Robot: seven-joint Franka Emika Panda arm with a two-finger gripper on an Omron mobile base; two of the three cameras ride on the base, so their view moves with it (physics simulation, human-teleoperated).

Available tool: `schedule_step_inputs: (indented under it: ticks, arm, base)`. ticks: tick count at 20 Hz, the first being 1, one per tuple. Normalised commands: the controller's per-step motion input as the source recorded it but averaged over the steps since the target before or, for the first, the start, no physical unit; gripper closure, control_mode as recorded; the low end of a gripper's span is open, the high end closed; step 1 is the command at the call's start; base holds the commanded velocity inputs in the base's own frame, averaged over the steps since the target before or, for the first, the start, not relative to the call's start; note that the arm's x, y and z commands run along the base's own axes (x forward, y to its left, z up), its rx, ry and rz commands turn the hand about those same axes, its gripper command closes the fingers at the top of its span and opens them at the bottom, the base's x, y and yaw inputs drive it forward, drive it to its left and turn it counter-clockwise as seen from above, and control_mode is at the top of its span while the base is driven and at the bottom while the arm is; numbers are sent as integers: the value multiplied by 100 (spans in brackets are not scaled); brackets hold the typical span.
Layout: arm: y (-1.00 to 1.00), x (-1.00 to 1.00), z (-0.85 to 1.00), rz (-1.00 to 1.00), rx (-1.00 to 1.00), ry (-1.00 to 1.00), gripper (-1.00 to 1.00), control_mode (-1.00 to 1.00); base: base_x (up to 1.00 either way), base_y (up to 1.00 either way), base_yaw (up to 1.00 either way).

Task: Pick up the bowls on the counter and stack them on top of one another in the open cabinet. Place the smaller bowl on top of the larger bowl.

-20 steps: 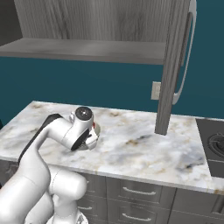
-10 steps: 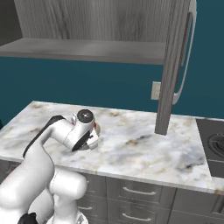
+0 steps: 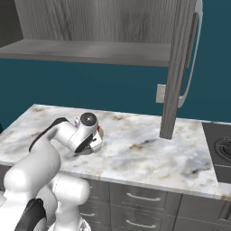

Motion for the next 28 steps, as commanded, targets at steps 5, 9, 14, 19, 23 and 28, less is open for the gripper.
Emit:
schedule_step_inputs:
  ticks: [5,9,14,19,23,28]
  arm:
    - [10,12,-12,0,-1,0,100,-100]
    - [0,0,-19,0,-4,1,100,-100]
    - [0,0,-19,0,-5,1,100,-100]
    - [0,0,-23,0,-7,1,100,-100]
    - [0,0,-29,0,-6,1,100,-100]
    - [0,0,-16,0,0,3,100,-100]
  base:
    - [0,0,0]
    - [0,0,0]
    - [0,0,0]
    - [0,0,0]
    - [0,0,0]
    - [0,0,0]
